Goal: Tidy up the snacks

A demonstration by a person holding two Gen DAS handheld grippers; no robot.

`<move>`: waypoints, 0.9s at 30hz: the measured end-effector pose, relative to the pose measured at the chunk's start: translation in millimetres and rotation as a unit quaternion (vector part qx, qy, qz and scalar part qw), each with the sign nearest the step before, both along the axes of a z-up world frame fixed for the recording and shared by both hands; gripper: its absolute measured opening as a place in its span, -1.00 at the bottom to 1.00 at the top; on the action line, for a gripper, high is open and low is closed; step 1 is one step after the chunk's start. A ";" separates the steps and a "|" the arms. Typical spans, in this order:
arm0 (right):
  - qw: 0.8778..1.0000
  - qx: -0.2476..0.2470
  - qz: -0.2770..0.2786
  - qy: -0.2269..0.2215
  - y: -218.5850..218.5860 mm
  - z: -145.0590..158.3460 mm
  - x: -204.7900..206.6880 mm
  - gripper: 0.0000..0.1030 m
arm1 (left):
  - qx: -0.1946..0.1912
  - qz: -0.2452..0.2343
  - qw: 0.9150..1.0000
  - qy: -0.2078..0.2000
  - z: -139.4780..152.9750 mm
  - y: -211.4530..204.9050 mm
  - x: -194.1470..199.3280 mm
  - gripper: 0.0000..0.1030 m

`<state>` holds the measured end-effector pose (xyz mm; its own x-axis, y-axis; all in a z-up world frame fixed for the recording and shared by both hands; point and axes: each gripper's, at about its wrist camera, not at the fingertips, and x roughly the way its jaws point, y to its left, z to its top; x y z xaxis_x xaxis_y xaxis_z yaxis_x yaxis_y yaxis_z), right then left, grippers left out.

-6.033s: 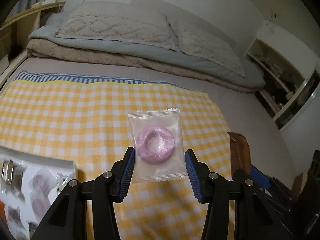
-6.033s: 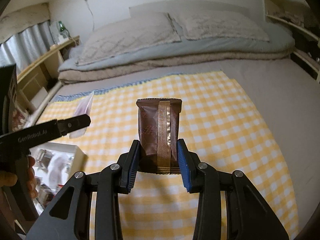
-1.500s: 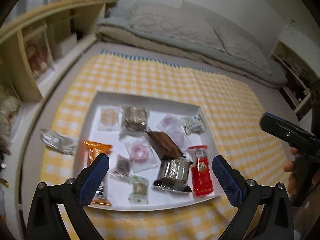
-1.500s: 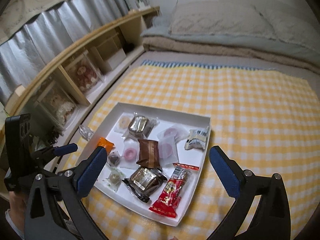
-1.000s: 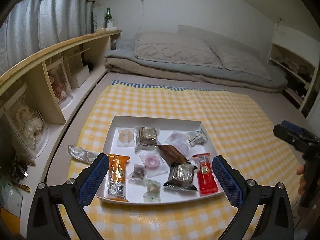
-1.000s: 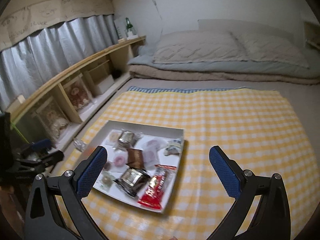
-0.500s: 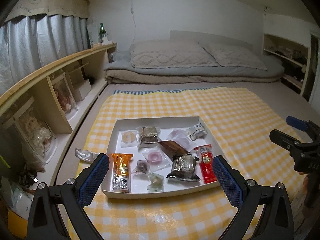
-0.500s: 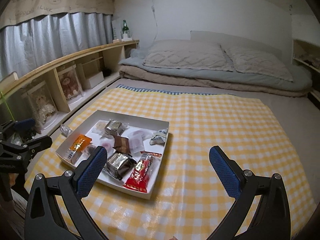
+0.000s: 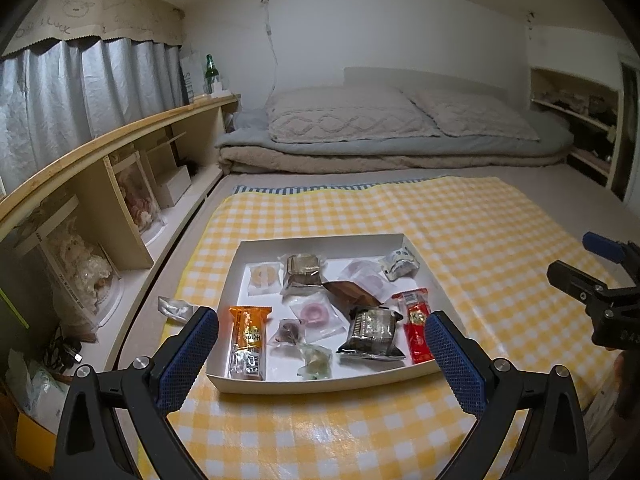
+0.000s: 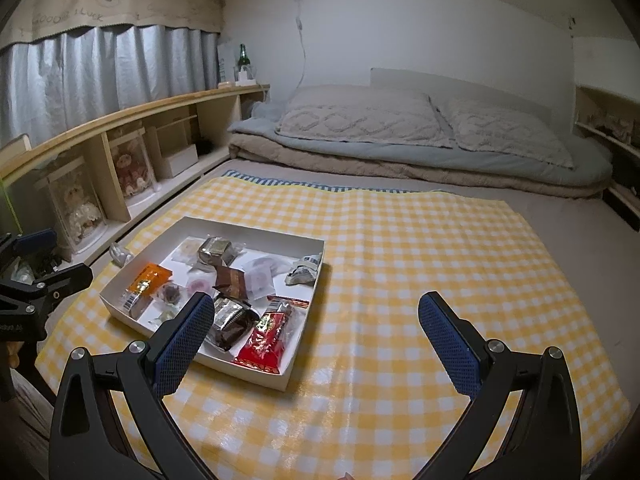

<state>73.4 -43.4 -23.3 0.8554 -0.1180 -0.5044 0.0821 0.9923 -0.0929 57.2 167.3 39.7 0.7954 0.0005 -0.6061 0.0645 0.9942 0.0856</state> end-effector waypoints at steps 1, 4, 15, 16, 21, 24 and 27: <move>1.000 0.000 0.001 0.000 0.2 0.2 -0.5 1.00 | 0.000 0.000 1.000 0.000 0.6 0.2 -0.3 1.00; 1.000 -0.002 0.000 -0.001 1.4 -0.1 -0.6 1.00 | 0.000 -0.001 1.000 -0.002 1.0 -0.6 -0.9 1.00; 1.000 -0.002 0.002 0.000 2.3 0.3 -2.3 1.00 | 0.001 -0.002 1.000 -0.002 0.5 -2.6 -1.7 1.00; 1.000 -0.002 0.002 0.000 2.4 0.3 -2.6 1.00 | 0.002 -0.002 1.000 -0.002 -0.3 -2.7 -1.0 1.00; 1.000 -0.002 0.003 0.000 2.5 0.5 -2.5 1.00 | 0.003 0.000 1.000 -0.002 -0.3 -3.6 -1.4 1.00; 1.000 -0.001 0.003 0.000 2.8 0.3 -2.3 1.00 | 0.003 0.000 1.000 -0.002 0.5 -4.3 -2.1 1.00; 1.000 -0.001 0.003 0.000 3.4 0.6 -3.1 1.00 | 0.004 0.000 1.000 -0.002 0.4 -4.8 -2.4 1.00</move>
